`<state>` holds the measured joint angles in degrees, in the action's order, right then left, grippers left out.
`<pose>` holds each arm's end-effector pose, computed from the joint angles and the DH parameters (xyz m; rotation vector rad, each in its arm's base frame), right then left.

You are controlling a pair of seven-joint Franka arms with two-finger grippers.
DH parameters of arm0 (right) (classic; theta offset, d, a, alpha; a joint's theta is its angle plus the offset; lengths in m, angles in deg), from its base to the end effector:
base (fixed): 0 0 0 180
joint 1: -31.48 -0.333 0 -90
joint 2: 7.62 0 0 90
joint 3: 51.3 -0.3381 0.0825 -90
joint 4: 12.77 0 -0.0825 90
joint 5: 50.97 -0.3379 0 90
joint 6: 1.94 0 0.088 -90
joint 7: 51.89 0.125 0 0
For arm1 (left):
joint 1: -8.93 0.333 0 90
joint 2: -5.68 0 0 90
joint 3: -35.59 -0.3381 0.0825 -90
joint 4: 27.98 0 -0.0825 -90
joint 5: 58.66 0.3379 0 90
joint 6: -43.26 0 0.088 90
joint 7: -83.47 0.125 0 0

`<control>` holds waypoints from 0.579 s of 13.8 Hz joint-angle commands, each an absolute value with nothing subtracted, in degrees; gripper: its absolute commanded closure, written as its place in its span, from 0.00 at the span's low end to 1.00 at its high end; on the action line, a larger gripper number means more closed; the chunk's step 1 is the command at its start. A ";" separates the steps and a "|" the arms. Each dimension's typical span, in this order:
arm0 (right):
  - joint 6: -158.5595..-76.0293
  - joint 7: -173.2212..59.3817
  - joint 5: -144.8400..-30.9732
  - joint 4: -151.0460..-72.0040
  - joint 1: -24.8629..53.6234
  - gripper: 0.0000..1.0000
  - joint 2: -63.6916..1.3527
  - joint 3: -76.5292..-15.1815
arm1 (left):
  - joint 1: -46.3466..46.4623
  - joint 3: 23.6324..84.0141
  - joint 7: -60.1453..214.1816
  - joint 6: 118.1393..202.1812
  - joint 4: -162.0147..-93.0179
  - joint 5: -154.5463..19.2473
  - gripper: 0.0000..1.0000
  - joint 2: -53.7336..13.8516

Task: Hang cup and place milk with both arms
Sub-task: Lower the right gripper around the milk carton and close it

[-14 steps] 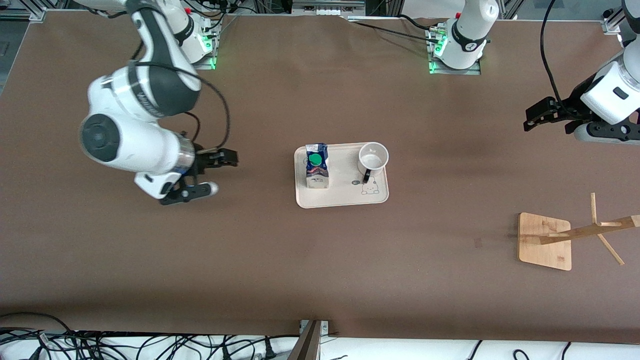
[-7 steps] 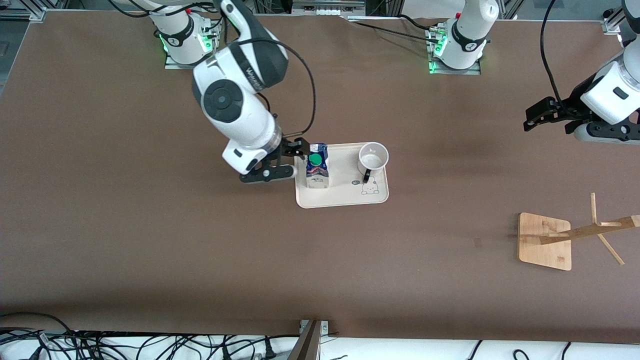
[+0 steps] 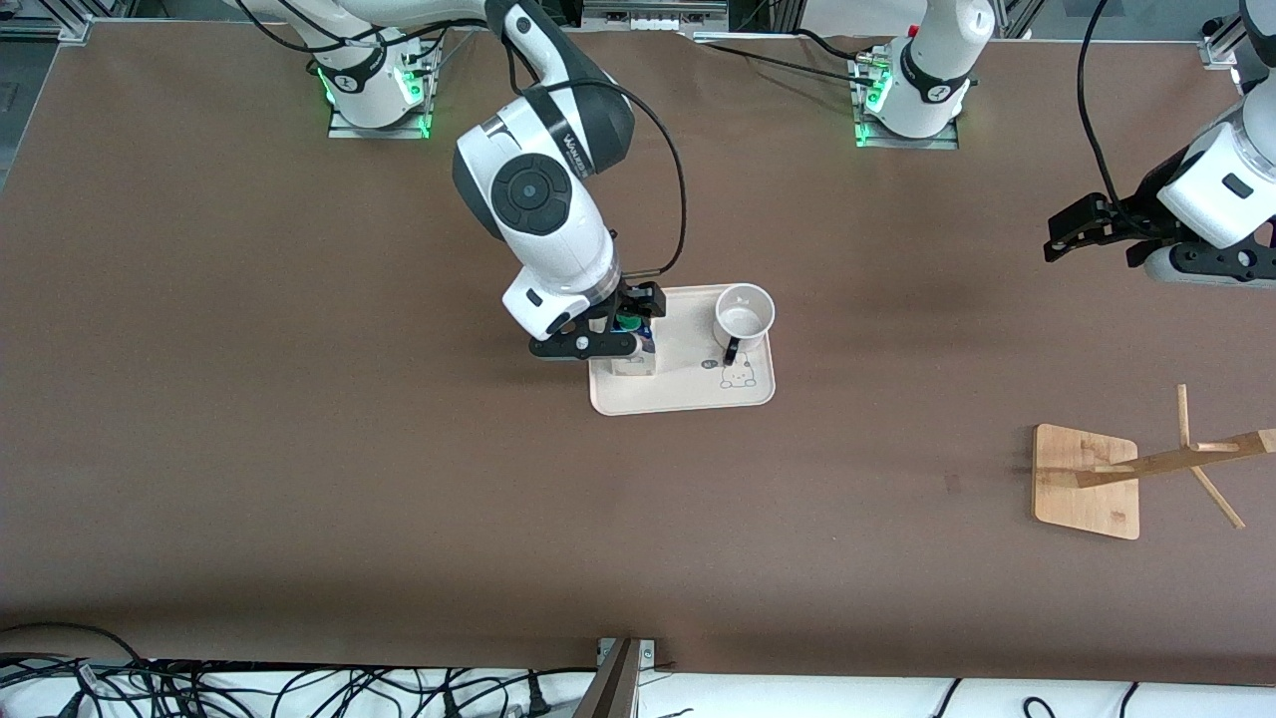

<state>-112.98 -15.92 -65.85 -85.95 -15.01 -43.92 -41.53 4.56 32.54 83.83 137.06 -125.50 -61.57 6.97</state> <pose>0.5325 0.4622 0.4042 -3.0025 0.0624 0.0847 0.5021 -0.0173 0.5897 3.0892 -0.0385 -0.0662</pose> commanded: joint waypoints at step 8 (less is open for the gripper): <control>-115.58 -14.88 -66.79 -84.75 -18.00 0.00 -47.26 -40.32 | 5.24 32.77 84.88 136.86 -124.75 -63.05 0.00 7.09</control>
